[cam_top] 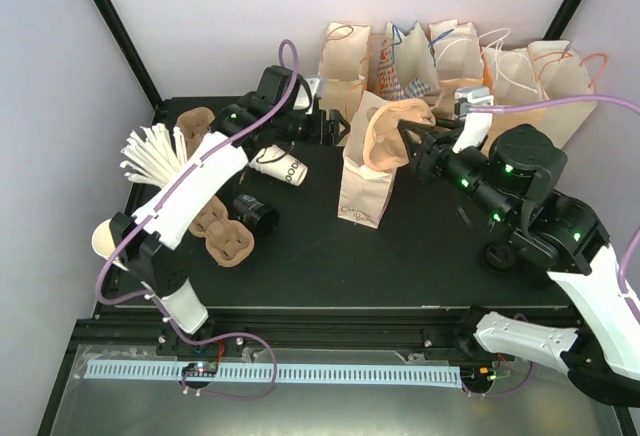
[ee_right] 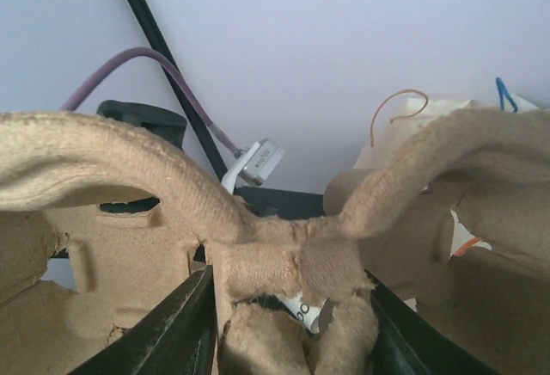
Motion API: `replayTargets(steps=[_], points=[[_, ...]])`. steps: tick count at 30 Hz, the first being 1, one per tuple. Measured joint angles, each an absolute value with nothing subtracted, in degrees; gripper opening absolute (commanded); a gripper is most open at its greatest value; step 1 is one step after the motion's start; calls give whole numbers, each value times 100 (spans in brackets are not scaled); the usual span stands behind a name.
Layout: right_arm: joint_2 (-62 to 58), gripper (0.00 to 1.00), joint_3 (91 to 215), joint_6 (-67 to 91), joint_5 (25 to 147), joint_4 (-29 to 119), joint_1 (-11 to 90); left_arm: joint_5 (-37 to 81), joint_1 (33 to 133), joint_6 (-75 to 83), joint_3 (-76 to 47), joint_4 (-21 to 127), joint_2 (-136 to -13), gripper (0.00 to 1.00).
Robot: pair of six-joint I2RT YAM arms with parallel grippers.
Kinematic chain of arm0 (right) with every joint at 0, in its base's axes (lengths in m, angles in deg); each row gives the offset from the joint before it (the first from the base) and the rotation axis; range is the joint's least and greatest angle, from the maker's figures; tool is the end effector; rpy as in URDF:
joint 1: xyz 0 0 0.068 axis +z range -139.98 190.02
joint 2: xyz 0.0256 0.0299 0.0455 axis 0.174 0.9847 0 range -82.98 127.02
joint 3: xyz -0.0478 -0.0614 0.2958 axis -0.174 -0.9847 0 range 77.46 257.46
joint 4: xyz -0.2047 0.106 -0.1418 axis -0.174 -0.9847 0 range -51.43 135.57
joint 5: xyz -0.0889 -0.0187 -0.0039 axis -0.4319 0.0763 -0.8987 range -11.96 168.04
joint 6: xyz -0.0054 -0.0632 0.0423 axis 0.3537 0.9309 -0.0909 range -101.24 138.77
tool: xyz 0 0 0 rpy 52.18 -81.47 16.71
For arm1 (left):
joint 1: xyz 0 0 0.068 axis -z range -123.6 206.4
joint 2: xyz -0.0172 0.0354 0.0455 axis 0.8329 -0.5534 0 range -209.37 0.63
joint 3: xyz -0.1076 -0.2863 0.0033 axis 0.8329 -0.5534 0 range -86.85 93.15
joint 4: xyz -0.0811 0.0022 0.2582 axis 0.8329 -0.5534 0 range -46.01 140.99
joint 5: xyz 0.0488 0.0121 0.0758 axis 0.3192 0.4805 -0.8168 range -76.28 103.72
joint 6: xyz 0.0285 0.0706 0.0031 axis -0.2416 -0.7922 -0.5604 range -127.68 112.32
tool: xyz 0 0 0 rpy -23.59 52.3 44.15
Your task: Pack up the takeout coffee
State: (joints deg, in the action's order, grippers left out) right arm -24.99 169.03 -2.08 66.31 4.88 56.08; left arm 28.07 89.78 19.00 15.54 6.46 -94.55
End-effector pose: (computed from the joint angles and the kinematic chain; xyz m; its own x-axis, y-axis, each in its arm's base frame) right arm 0.1325 0.1187 0.5401 -0.2814 0.2101 -0.9363 -0.4975 0.8024 0.3296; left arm 0.3258 -0.2339 0.4190 -0.7655 -0.0164 -0.6432 0.3961 0.7758 -0.4912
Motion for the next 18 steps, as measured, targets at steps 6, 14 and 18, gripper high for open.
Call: replayTargets(steps=[6, 14, 18], points=[[-2730, 43, 16881, -413, 6340, 589, 5582, 2702, 9182, 1756, 2260, 530, -10099, 81], [-2711, 43, 17067, -345, 6255, 679, 5563, 2461, 9295, 1675, 2489, 272, -10716, 62], [-2558, 43, 17259, -249, 6342, 707, 5563, 2402, 9284, 1557, 2531, 121, -10867, 28]])
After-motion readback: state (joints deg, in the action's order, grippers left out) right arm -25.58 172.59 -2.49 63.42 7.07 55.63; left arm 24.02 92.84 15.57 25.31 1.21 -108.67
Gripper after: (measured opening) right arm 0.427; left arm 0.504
